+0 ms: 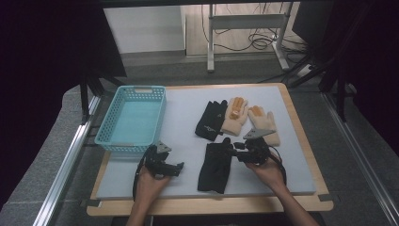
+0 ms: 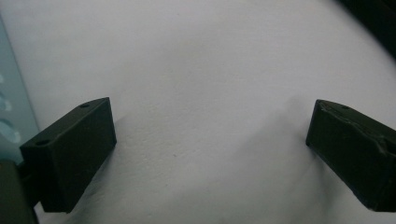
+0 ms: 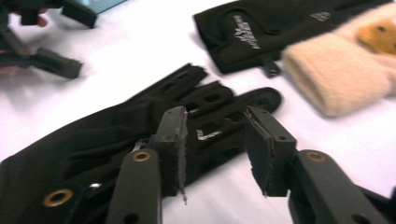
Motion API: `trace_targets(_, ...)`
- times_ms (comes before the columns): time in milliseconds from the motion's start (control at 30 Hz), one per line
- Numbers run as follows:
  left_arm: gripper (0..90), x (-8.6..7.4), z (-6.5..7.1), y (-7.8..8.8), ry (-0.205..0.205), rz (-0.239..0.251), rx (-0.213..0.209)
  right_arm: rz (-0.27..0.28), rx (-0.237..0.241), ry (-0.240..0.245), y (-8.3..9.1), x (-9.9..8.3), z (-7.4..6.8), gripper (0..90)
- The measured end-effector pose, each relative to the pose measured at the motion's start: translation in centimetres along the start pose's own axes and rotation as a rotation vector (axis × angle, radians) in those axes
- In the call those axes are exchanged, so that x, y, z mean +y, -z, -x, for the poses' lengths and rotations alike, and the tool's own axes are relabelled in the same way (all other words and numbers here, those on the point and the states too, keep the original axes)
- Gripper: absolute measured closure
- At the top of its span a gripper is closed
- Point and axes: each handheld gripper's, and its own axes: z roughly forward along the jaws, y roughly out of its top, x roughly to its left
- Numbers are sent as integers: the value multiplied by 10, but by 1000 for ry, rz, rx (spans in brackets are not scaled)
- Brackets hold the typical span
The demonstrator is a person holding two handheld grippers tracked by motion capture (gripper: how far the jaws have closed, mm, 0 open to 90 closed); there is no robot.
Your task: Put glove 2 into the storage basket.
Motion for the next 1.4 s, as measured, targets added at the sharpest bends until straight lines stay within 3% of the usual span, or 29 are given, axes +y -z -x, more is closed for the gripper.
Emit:
trace_targets(233,19,0,0,0,0,0,0,10,-27,-26,-10,10,24,692)
trace_targets(467,19,0,0,0,0,0,0,15,-29,-31,-29,30,34,701)
trace_targets(533,19,0,0,0,0,-1,0,4,-37,-19,-44,43,37,640)
trace_targets(667,19,0,0,0,0,-1,-1,-4,-63,7,-57,54,39,540)
trace_targets(767,19,0,0,0,0,-1,-1,-24,-84,-2,-75,67,44,468)
trace_targets(1033,19,0,0,0,-3,-4,-1,-58,-98,-11,-110,87,51,458)
trace_targets(1400,19,0,0,0,1,1,-2,-110,-145,-38,-147,93,65,394)
